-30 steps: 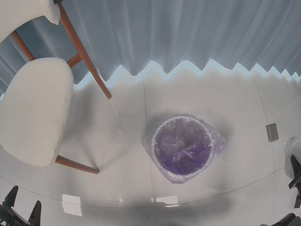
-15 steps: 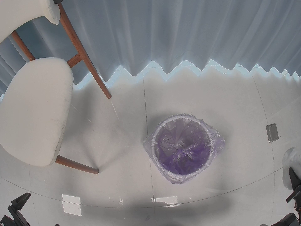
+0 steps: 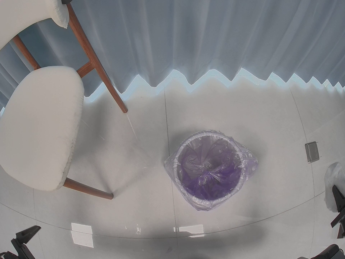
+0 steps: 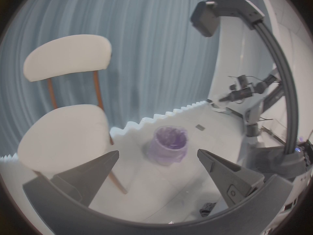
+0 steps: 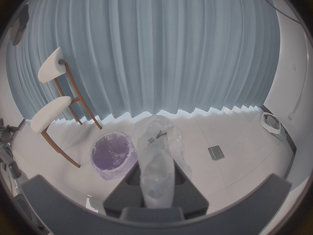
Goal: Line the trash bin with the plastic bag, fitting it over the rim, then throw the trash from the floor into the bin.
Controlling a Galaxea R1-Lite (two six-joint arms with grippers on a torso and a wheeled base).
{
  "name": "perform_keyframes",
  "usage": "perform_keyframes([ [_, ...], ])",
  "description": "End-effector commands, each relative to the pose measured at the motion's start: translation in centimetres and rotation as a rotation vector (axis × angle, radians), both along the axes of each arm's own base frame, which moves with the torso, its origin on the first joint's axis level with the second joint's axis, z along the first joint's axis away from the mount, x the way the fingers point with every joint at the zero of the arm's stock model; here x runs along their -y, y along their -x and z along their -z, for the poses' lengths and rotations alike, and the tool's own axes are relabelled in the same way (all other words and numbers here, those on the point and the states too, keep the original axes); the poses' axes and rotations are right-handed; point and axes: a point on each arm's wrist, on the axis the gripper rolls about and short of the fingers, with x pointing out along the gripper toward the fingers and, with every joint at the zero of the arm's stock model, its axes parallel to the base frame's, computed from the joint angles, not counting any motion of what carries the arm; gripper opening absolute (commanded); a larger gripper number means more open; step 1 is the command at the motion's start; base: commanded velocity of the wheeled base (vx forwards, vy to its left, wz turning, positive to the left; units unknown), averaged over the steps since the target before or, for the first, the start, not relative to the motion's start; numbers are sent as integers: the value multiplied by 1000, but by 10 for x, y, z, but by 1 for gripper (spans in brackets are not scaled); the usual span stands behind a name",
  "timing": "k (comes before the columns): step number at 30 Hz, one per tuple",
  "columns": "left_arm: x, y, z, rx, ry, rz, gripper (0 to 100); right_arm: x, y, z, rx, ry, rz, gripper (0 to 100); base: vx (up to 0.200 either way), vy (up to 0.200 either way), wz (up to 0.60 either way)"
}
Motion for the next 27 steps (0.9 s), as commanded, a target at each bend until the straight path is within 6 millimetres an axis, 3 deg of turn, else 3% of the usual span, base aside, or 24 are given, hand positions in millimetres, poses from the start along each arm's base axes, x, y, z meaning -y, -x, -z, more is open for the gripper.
perform_keyframes([
  [1,-14,-4,5,-62,218,-642,100,0,-10,-8,-35,2,-11,0,0,0,0],
  [6,-14,-4,5,-63,222,-650,100,0,-22,-30,-30,-4,-6,0,0,0,0],
  [12,-11,-5,6,-47,78,-489,100,-1,-47,-45,-43,-3,-24,0,0,0,0],
  [19,-9,-4,5,-29,40,-414,100,-14,-77,-44,-96,6,-153,0,0,0,0],
  [23,-8,-4,5,-11,1,-357,100,-19,-85,-36,-160,17,-193,0,0,0,0],
  [27,-8,-4,5,-33,77,-408,100,-21,-90,-30,-204,31,-202,0,0,0,0],
])
